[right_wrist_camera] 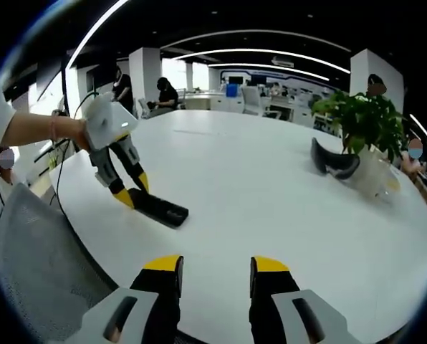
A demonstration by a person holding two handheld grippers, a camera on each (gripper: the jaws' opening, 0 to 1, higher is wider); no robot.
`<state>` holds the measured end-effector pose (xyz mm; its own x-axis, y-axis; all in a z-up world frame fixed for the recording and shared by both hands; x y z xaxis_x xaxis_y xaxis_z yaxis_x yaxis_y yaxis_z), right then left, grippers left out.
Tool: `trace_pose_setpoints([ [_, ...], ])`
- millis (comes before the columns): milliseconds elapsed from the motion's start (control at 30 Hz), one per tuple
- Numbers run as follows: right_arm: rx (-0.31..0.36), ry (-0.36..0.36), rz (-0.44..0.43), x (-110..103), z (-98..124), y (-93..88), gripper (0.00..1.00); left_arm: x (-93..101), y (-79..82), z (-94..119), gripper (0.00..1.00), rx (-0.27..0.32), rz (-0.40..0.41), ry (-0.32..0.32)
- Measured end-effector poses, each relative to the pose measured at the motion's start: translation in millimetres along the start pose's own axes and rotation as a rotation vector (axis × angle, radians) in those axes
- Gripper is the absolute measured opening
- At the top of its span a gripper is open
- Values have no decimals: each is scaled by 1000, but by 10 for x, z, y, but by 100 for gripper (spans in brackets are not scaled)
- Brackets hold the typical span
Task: Press the specified remote control buttons in sequence, fully releasing each button before pressing the next.
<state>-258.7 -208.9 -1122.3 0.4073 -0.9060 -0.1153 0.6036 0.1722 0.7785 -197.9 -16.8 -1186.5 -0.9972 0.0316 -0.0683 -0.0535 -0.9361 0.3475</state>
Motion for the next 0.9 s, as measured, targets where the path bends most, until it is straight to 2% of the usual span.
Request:
trace_pose_setpoints([
  [400,-21,11,10,-32,-17,-42,34,185,13,2,24,25,15,7],
  [900,-65,20,32,-61,-39,-108,34,399,44,1,24,17,10,7],
])
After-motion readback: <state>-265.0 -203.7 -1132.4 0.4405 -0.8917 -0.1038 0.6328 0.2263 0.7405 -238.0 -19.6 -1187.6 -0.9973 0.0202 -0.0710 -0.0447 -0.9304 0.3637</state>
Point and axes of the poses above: the point that each gripper's makers call its tool centre point, and the gripper's own axes: z roughly backward along the fingers, x roughly to its right, y roughly out of its top, the point moved 1 cm from there along z, roughly backward along the fingers, and after that the axes turned 8 degrees about -z, right-handed, at the moved point
